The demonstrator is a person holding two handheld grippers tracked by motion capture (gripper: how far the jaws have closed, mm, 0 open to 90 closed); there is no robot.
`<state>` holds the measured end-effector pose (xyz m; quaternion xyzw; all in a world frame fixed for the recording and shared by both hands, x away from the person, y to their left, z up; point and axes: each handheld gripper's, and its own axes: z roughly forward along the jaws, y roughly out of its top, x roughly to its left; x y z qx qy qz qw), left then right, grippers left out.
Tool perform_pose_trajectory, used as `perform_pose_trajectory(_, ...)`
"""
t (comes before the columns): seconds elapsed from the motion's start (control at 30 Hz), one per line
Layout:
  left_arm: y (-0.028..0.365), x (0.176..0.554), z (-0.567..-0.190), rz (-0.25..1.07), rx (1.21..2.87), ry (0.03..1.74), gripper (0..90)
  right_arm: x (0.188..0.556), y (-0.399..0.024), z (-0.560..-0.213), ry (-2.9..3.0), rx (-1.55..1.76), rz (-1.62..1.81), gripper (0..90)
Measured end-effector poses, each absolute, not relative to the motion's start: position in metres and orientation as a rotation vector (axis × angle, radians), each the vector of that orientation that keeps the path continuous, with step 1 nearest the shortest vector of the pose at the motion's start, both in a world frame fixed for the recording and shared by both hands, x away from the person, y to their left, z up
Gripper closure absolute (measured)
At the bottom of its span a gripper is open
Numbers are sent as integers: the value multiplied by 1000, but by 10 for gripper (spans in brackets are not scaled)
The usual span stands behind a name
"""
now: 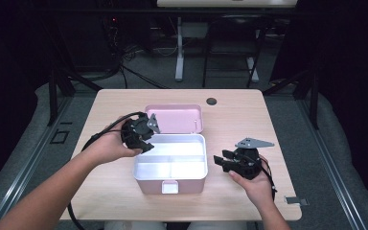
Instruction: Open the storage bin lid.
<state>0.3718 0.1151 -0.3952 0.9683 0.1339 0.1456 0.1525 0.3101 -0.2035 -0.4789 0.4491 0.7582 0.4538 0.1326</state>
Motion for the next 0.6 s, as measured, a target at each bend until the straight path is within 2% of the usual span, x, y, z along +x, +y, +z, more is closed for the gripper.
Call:
perform_pose_trajectory(0.23,96,368,-402,415,2845,276,679,312,-204,-481,2212,1308,1308,495)
perform_pose_trajectory(0.6,70,362,-418,401,2939,122,722,311,-206,-481,2207,1317,1301,504)
